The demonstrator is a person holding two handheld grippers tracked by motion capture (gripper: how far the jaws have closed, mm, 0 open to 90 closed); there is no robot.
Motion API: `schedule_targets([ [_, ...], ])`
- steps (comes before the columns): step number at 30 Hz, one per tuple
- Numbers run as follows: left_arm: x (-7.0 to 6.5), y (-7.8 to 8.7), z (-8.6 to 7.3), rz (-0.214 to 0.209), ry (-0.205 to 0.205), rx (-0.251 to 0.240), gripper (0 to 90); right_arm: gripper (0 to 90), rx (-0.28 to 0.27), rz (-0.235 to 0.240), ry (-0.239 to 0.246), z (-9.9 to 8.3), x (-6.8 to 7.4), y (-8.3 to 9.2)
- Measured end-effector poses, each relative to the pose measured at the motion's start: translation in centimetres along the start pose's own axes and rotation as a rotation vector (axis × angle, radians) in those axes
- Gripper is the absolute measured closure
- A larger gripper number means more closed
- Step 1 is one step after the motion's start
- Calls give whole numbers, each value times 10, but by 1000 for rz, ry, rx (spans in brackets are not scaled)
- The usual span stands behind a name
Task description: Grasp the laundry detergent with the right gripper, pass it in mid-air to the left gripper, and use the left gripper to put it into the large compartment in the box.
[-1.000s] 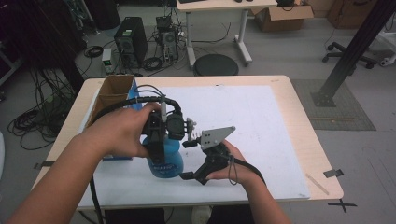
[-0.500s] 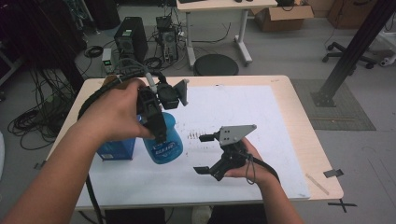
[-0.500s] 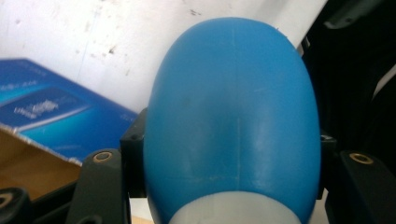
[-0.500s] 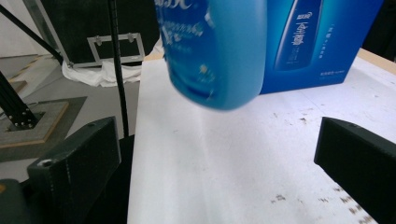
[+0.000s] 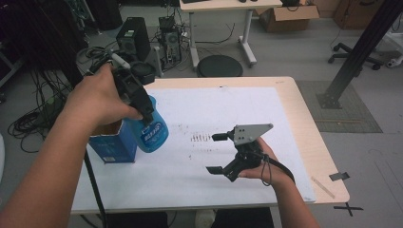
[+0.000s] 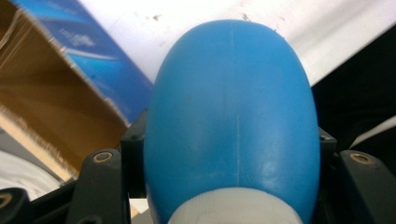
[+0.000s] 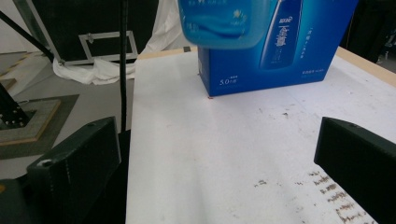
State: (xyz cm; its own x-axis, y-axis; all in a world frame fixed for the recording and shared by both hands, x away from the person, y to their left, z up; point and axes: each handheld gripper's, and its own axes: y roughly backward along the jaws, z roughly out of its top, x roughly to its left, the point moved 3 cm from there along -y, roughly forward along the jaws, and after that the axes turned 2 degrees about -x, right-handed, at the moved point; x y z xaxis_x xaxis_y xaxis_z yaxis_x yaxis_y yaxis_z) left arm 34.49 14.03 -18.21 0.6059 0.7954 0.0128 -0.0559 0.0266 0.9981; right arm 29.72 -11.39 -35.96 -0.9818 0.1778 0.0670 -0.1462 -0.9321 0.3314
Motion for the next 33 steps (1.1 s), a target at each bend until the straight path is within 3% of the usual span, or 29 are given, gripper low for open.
schedule_targets([
  [2, 4, 2, 0, 0, 19, 1, 388, 4, 5, -2, 2, 0, -1, 0],
  [4, 14, 5, -1, 11, 80, 7, 388, 4, 7, -6, 3, 1, -2, 1],
  [10, 28, 15, -1, 29, 150, 14, 388, 4, 11, -15, 5, 1, -5, 3],
  [18, 56, 44, -1, 46, 278, 12, 388, 4, 21, -21, 2, 0, -8, 8],
  [19, 56, 44, -1, 46, 278, 12, 388, 4, 21, -21, 2, 0, -8, 8],
  [20, 63, 49, -1, 54, 314, 12, 388, 4, 21, -22, 2, 0, -9, 9],
  [23, 75, 55, -2, 64, 365, 11, 388, 4, 22, -25, -1, -1, -10, 11],
  [33, 107, 60, -9, 63, 466, 20, 387, 4, 29, -27, -12, -5, -13, 12],
])
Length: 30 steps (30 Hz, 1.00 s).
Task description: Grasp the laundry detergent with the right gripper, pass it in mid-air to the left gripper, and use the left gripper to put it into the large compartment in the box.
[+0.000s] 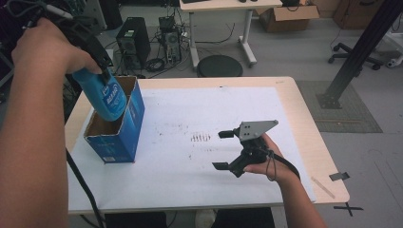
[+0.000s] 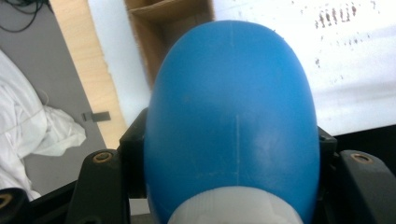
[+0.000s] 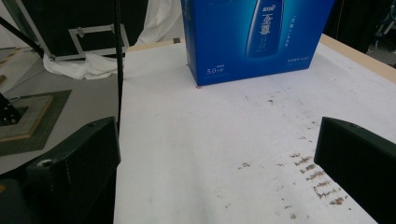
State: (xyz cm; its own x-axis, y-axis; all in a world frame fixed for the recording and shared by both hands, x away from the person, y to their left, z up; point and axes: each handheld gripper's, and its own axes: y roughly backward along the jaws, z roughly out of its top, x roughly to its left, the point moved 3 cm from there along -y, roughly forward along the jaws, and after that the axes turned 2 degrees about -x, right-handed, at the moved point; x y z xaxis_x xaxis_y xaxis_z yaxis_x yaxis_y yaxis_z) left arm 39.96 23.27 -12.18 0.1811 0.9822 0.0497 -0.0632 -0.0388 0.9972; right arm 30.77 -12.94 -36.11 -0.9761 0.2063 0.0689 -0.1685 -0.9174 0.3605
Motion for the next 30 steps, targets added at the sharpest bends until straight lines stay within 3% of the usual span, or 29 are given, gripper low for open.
schedule_targets([
  [2, 10, 1, 1, 2, 32, 3, 387, 4, 5, -1, -2, -1, -1, -1],
  [9, 25, 5, 3, 20, 79, 23, 387, 4, 5, -8, 1, 0, -4, 2],
  [20, 32, -4, 10, 16, 84, 55, 387, 4, 21, -25, -11, -3, -6, 5],
  [30, 31, -28, 17, 2, 64, 77, 387, 4, 23, -33, -14, -5, -6, 5],
])
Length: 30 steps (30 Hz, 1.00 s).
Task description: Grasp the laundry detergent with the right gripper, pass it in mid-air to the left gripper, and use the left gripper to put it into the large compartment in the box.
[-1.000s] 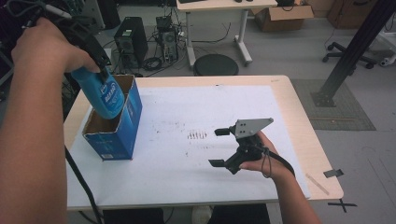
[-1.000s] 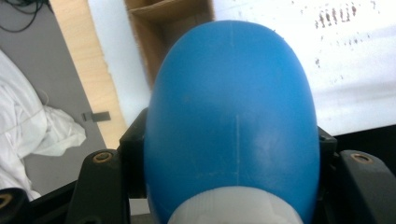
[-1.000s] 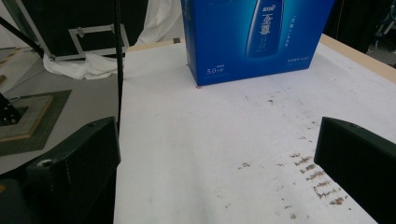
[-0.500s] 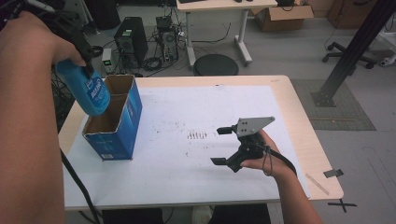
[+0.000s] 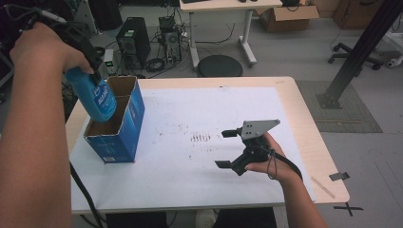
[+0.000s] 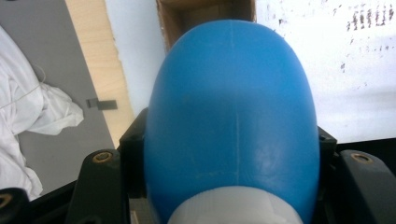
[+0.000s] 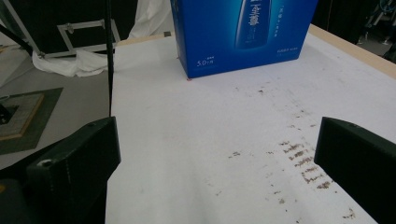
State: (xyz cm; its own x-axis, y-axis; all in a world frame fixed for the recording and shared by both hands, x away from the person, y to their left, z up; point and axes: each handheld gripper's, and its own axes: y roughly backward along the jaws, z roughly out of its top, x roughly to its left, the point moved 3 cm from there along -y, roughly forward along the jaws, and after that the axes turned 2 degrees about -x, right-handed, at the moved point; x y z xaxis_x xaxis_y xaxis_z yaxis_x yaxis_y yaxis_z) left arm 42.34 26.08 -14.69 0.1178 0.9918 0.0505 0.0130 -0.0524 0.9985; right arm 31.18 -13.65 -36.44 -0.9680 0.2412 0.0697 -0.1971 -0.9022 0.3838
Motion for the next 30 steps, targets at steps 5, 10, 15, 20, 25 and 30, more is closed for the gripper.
schedule_targets([
  [5, 0, -16, 3, -11, -2, 14, 387, 4, 5, 2, -5, -2, 1, -2],
  [10, 1, -28, 6, -16, -5, 19, 387, 4, 3, 3, -6, -2, 1, -4],
  [15, 4, -41, 8, -23, -2, 20, 387, 4, 3, 8, -5, -2, 1, -6],
  [20, 6, -53, 9, -26, 4, 24, 387, 4, 6, 12, -7, -2, 1, -8],
  [25, 6, -71, 12, -14, 1, 35, 387, 4, 4, 14, -8, -3, 2, -9],
  [30, 5, -87, 13, -23, 2, 49, 387, 4, 5, 13, -10, -5, 2, -10],
])
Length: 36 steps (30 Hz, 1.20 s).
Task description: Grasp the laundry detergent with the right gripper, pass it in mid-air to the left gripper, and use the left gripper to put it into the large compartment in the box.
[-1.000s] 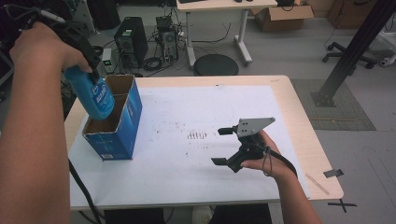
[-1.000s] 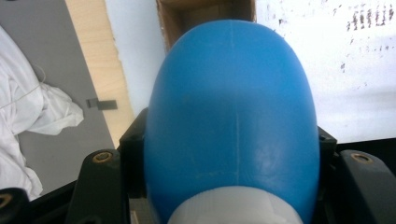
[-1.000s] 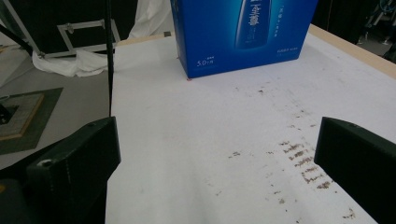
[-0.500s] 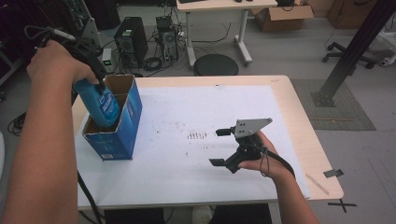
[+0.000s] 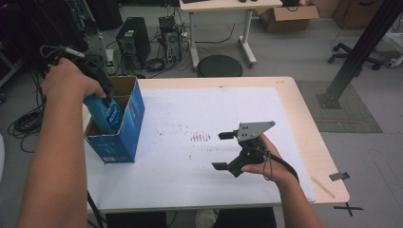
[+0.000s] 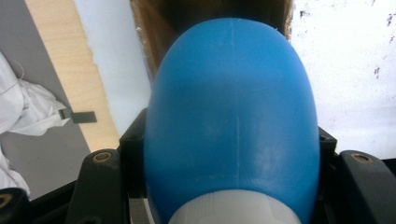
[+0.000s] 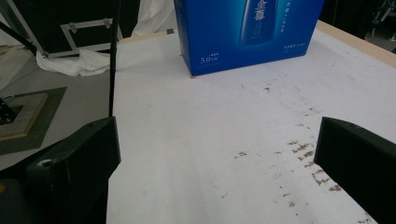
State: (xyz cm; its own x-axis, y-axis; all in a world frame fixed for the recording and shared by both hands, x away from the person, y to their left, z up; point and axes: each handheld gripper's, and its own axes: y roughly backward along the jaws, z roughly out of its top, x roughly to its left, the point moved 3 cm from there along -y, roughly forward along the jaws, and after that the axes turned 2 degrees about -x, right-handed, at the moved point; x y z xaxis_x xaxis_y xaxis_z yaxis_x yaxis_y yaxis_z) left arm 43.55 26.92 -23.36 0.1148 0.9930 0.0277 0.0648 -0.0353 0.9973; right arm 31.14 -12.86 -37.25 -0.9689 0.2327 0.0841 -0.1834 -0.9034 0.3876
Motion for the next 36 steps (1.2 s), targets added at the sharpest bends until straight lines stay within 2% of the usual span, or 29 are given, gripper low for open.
schedule_targets([
  [16, -7, -31, 3, 27, -9, 29, 387, 4, 1, 5, 1, -2, 3, 0],
  [24, -8, -47, 3, 13, -13, 32, 387, 4, 5, 7, 4, -2, 4, -1],
  [36, -4, -67, 3, 17, -9, 36, 387, 4, 13, 8, 6, -2, 5, -1],
])
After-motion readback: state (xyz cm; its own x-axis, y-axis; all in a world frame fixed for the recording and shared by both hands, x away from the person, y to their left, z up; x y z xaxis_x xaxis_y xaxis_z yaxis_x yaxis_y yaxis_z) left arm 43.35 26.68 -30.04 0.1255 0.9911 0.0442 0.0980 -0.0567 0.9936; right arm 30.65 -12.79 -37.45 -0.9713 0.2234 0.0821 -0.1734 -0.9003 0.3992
